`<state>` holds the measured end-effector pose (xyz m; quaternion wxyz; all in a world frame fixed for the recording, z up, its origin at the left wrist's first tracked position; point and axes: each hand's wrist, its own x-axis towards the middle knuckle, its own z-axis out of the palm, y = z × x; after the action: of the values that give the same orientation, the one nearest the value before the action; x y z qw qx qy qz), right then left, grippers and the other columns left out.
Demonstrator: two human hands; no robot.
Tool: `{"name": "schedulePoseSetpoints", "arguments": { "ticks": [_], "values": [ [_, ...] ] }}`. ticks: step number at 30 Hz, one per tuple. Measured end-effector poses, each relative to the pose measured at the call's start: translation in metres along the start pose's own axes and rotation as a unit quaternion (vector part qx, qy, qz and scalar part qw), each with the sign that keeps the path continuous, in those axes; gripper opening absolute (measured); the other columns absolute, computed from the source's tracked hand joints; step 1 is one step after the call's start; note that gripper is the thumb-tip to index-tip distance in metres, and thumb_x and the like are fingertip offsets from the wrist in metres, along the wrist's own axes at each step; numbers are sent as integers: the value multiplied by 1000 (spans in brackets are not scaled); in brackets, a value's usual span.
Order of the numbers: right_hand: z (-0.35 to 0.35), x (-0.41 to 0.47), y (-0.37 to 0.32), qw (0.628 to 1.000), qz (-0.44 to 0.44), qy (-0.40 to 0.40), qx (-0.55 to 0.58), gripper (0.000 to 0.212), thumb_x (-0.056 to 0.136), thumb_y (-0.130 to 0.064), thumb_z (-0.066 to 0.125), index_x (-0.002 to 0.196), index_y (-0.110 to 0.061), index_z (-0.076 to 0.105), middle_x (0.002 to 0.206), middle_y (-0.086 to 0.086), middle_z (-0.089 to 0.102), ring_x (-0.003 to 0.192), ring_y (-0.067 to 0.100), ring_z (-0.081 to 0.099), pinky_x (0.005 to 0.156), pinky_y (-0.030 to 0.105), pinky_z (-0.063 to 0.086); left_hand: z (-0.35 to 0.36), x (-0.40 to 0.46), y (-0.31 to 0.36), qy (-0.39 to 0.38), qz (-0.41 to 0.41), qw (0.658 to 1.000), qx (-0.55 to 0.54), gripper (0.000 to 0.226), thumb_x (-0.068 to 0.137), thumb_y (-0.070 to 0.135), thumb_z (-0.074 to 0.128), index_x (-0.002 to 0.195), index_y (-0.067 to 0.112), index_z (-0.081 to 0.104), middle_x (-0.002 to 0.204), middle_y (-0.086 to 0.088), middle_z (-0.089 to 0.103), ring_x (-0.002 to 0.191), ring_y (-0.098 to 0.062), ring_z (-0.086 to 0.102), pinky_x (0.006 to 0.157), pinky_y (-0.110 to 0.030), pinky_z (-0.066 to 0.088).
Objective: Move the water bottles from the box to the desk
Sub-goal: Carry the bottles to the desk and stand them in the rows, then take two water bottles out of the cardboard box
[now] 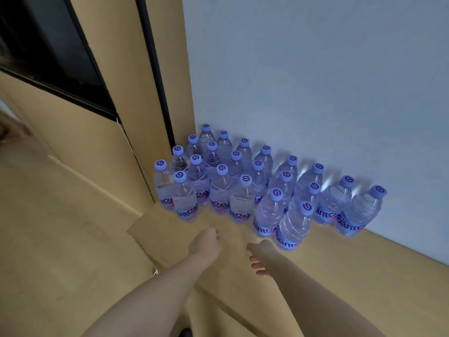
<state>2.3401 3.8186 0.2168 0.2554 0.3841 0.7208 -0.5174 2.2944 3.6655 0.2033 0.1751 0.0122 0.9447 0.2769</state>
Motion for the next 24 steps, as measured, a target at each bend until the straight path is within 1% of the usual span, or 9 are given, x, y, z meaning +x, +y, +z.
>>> {"name": "schedulePoseSetpoints", "arguments": {
  "ticks": [5,7,9,13,16,18,20,22,24],
  "values": [
    [66,-7,-38,991,-48,-68,-107,33,94,-25,47,120,-4,48,101,11,62,86,25,60,90,38,50,-39,-7,-68,5,-65,998,26,27,95,19,46,117,8,57,118,-9,64,110,-25,59,90,-33,48],
    [97,-12,-52,984,-63,-94,-139,32,94,-27,48,118,-6,49,100,11,64,83,24,62,81,35,51,-54,-11,-99,4,-105,994,15,29,95,18,45,119,8,56,120,-9,62,112,-25,58,89,-30,47],
    [132,-18,-68,975,-76,-115,-172,32,92,-28,48,116,-6,50,94,8,61,72,20,56,69,29,47,-71,-15,-129,1,-149,989,-24,27,94,17,45,115,8,59,117,-8,64,110,-23,60,77,-24,44],
    [210,-32,-106,961,-105,-153,-206,16,89,-24,48,90,-9,53,83,8,58,61,16,49,58,23,38,-116,-19,-199,1,-216,970,-113,9,82,18,56,80,15,64,93,-9,70,96,-22,68,59,-22,41],
    [274,-41,-138,938,-147,-178,-259,20,90,-13,50,70,-12,51,72,5,57,53,11,51,47,16,36,-154,-18,-261,24,-253,961,-114,25,85,23,55,106,12,63,113,-11,66,106,-24,63,76,-22,45],
    [320,-41,-158,923,-174,-187,-287,28,92,-4,51,66,-14,47,67,3,52,46,5,50,35,12,35,-182,-16,-304,41,-270,955,-112,36,88,24,52,120,10,58,125,-11,60,115,-24,58,86,-23,44],
    [366,-44,-178,915,-177,-191,-308,25,95,-10,51,71,-15,48,72,1,52,51,5,49,41,15,37,-209,-18,-347,52,-299,945,-124,36,87,24,52,120,11,56,128,-10,58,117,-25,56,85,-23,43],
    [410,-52,-197,902,-185,-196,-336,17,96,-22,51,80,-18,50,81,-2,55,62,8,50,53,20,35,-235,-22,-388,57,-324,936,-125,22,88,24,51,101,9,59,124,-14,59,112,-28,57,78,-24,42],
    [452,-57,-218,890,-209,-209,-348,14,97,-24,50,84,-18,49,91,0,55,73,11,52,54,20,33,-262,-25,-424,76,-345,926,-132,18,89,20,49,92,3,55,119,-18,60,107,-30,59,76,-29,46]
  ]
}}
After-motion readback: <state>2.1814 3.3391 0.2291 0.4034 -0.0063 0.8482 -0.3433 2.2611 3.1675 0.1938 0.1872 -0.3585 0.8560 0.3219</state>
